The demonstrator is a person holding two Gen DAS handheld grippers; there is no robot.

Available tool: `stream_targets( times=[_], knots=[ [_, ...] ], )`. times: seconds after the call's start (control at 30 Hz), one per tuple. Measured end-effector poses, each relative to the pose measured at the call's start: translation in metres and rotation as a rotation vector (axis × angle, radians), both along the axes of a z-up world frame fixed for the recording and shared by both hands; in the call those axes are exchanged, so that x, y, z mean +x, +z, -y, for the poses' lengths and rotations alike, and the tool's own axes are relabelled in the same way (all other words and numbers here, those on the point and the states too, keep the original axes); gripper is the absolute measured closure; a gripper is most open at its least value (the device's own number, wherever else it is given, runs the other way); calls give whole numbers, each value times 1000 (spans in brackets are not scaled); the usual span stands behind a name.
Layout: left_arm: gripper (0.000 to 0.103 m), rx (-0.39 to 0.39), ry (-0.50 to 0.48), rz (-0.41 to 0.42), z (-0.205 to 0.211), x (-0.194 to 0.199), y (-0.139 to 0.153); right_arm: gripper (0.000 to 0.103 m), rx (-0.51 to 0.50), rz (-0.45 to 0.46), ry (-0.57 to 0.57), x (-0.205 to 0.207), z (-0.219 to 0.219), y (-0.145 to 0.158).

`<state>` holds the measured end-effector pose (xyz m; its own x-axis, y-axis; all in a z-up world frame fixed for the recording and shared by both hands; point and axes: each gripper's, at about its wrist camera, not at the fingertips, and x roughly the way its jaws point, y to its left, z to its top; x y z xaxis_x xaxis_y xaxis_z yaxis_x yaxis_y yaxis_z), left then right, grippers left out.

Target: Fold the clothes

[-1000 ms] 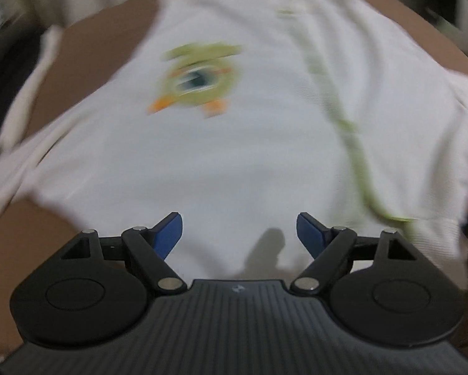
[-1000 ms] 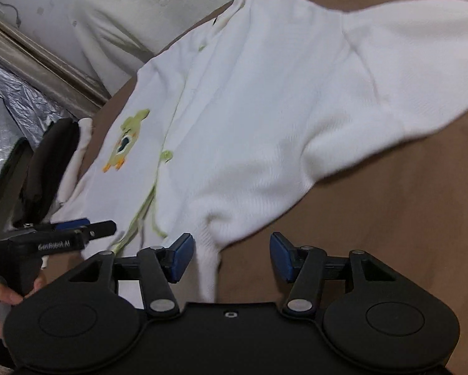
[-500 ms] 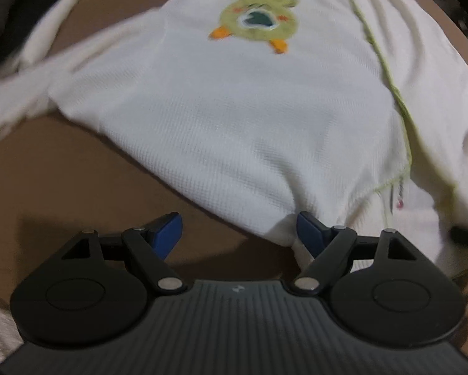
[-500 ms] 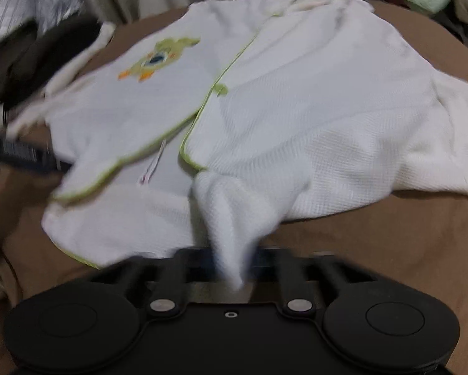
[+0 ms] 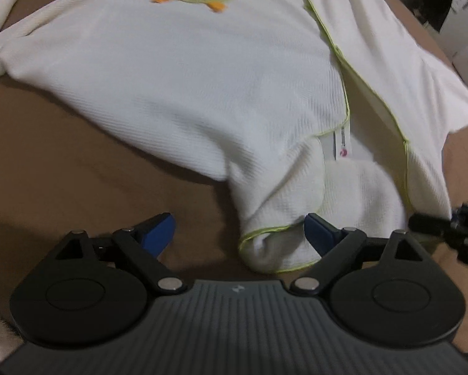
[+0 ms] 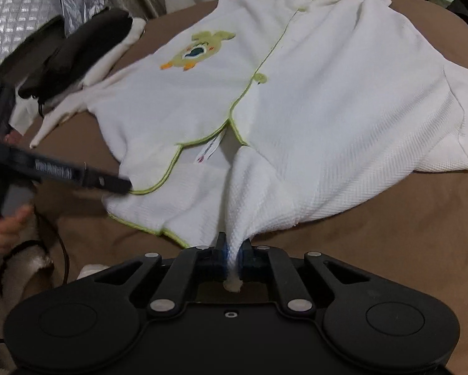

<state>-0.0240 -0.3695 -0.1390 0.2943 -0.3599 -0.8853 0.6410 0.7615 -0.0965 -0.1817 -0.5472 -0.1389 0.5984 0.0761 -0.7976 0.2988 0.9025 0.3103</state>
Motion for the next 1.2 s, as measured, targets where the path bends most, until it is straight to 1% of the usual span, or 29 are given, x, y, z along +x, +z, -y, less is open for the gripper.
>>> stream_targets(
  times=[0.03,0.07,0.1,0.17,0.2,0.27,0.3,0.33,0.37,0.4,0.43,0.47,0.5,0.53,0.57,0.63,0.67,0.73,0.77,0.83,0.87,0.9,0.93,0.97,1.03,1.07,1.13,1.2],
  knots=[
    [40,1,-10,24,2,-5,1,93,3,-8,-5,0,3,-4],
    [76,2,-20,48,4,-10,2,89,6,-15,-10,0,5,-8],
    [90,3,-30,73,5,-15,3,88,12,-20,-13,0,7,-11],
    [91,7,-46,115,8,-23,5,81,38,-9,-3,-5,8,-12],
    [91,14,-44,114,7,-24,8,76,45,5,-3,-11,12,-10],
    [90,25,-38,108,6,-25,15,54,42,45,-46,-23,30,-4],
    [88,22,-34,91,5,-27,20,49,41,65,-68,-29,39,-1],
    [85,20,-29,75,4,-28,24,47,39,85,-90,-35,47,2],
    [80,9,-28,68,4,-31,30,46,37,105,-112,-41,56,5],
    [70,-24,-40,89,5,-36,40,46,44,123,-142,-47,67,6],
    [58,-57,-53,110,7,-41,50,46,71,133,-194,-51,83,3],
    [54,-90,-65,132,8,-47,60,46,98,141,-248,-56,99,0],
    [53,-119,-82,139,12,-51,66,46,124,143,-304,-60,112,-4],
    [50,-133,-116,108,22,-55,63,44,164,154,-355,-64,125,-8],
    [45,-148,-149,78,32,-59,60,44,231,192,-381,-69,135,-11],
    [37,-177,-216,16,52,-66,55,44,289,265,-385,-77,142,-9],
    [33,-191,-250,-15,62,-70,52,43,299,287,-391,-79,146,-8],
    [31,-220,-317,-78,82,-77,46,41,226,258,-429,-76,149,-7],
    [30,-234,-350,-109,92,-81,43,41,214,245,-454,-74,153,-10],
    [28,-253,-407,-159,111,-87,37,41,236,235,-506,-75,164,-19],
    [28,-233,-402,-144,114,-86,33,41,254,233,-537,-76,169,-25],
    [30,-213,-396,-129,118,-85,29,41,271,234,-568,-77,175,-30],
    [64,-192,-391,-114,122,-84,24,40,285,239,-595,-79,181,-35],
    [94,-172,-386,-99,125,-83,20,40,299,244,-622,-80,186,-40],
    [94,-146,-367,-71,130,-79,15,40,329,262,-665,-81,195,-49],
    [94,-183,-328,-67,121,-68,24,40,340,273,-680,-81,199,-53],
    [94,-257,-252,-61,104,-47,40,40,327,296,-685,-79,201,-55],
    [94,-326,-194,-77,87,-31,50,39,317,326,-700,-77,204,-56]
  ],
)
